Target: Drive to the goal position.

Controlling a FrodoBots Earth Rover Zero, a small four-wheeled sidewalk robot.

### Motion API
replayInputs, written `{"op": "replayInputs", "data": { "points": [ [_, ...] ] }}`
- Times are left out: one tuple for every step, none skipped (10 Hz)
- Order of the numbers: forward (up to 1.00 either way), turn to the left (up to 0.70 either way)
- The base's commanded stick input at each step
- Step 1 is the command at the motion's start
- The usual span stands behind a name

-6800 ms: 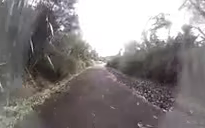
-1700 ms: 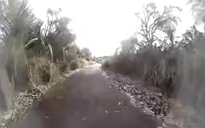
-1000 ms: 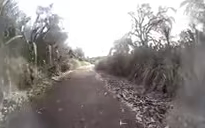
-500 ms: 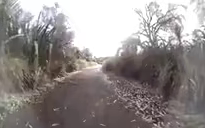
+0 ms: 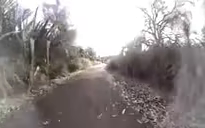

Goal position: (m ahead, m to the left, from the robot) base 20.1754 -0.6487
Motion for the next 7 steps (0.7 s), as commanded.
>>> {"op": "replayInputs", "data": {
  "points": [
    [0.70, 0.00],
    [0.70, 0.00],
    [0.70, 0.00],
    [0.70, 0.00],
    [0.70, 0.00],
    [0.70, 0.00],
    [0.70, 0.00]
  ]
}}
